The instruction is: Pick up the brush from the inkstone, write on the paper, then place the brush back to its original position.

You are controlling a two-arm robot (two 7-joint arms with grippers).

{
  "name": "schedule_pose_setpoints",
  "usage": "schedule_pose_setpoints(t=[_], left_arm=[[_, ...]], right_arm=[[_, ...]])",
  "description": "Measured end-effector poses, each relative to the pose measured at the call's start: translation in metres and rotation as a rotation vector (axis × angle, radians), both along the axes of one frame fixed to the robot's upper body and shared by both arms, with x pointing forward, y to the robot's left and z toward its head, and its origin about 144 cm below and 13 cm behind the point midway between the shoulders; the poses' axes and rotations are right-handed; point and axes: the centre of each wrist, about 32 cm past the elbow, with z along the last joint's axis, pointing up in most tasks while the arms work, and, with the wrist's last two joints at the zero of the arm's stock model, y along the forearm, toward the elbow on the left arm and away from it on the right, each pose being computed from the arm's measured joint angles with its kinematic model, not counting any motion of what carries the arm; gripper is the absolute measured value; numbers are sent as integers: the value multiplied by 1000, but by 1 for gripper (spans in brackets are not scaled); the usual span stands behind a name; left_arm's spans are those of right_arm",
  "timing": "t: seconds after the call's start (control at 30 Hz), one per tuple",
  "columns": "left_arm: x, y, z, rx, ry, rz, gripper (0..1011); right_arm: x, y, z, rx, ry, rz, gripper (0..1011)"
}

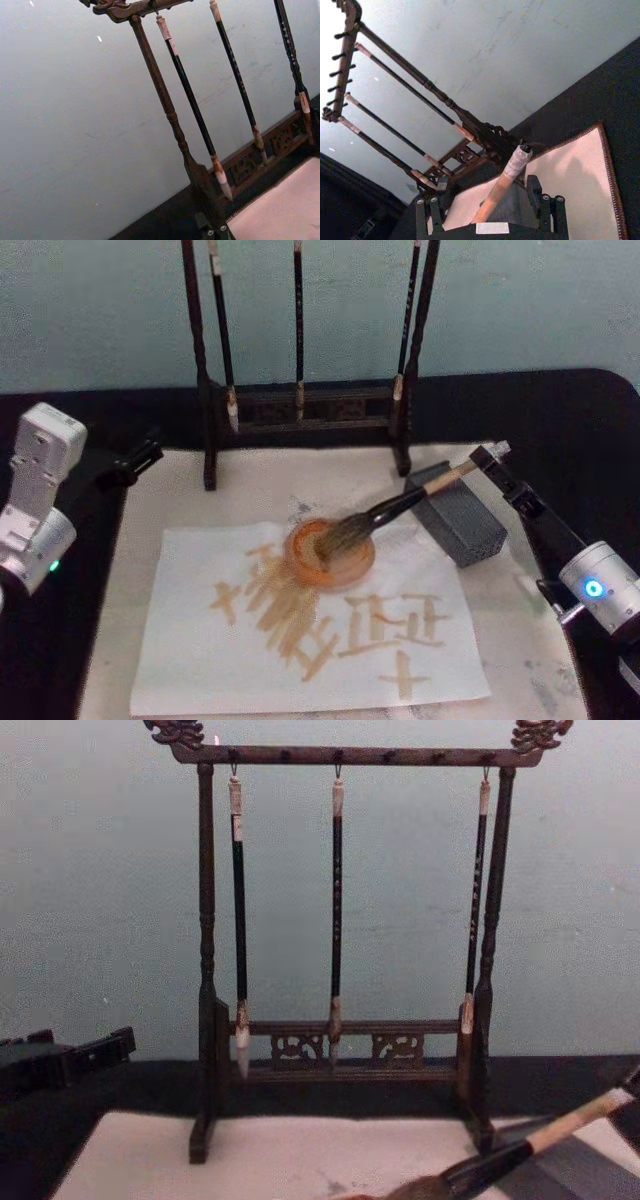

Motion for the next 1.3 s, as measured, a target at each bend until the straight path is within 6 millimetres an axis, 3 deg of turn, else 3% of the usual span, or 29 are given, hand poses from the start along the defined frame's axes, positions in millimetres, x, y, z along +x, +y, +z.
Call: schedule_pose_setpoints(t=[1.3], left_arm=[[0, 0, 0, 0, 0, 0, 1002]], right_arm=[[16, 8, -20, 187, 45, -14, 1000]])
